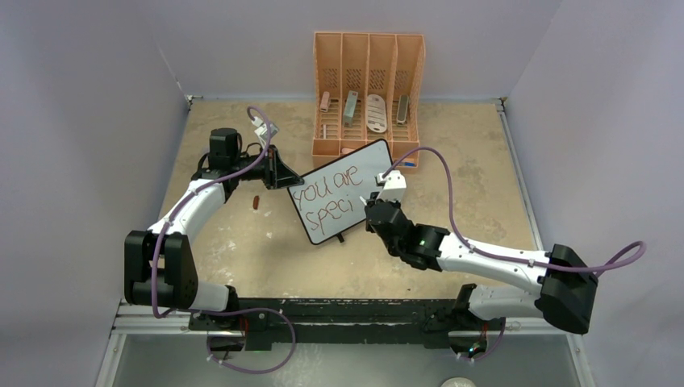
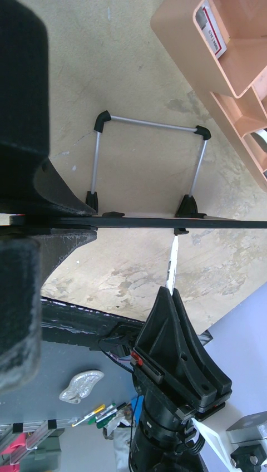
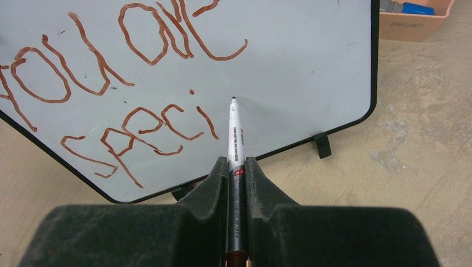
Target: Write a sentence on the whiteboard
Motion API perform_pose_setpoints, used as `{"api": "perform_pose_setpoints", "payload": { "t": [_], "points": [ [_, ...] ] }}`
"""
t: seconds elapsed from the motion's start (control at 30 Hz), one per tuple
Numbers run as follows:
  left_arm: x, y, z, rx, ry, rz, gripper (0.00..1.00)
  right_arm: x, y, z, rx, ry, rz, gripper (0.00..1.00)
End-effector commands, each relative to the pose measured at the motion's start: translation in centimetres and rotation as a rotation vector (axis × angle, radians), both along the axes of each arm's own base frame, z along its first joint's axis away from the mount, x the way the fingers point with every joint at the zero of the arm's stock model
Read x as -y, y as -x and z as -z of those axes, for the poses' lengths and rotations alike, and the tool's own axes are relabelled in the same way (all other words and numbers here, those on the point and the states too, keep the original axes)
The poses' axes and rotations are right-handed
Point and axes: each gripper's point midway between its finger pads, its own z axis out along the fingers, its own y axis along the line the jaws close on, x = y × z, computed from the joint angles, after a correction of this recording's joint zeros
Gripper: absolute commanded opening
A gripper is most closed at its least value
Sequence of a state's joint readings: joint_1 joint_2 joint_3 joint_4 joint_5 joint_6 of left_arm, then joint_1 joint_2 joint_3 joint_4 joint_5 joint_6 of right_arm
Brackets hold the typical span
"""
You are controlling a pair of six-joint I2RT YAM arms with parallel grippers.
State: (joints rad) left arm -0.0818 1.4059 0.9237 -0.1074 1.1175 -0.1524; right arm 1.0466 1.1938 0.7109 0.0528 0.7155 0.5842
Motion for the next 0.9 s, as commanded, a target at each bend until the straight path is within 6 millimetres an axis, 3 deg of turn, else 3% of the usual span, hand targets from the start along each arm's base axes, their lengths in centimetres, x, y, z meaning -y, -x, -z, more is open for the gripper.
{"api": "perform_pose_setpoints", "payload": {
  "t": [0.0, 0.37, 0.87],
  "points": [
    [0.3, -0.1, -1.4, 0.059, -0.001, 0.018, 0.00, 0.1, -0.7, -0.2, 0.024, -0.008, 0.029, 0.00],
    [0.3, -0.1, -1.5, 0.062, 0.001, 0.021, 0.00, -0.1, -1.0, -0.1, 0.027, 0.002, 0.033, 0.00],
    [0.3, 0.0, -1.5, 0.060, 0.003, 0.024, 0.00, -0.9, -1.4, -1.4, 0.053, -0.019, 0.015, 0.00]
  ]
}}
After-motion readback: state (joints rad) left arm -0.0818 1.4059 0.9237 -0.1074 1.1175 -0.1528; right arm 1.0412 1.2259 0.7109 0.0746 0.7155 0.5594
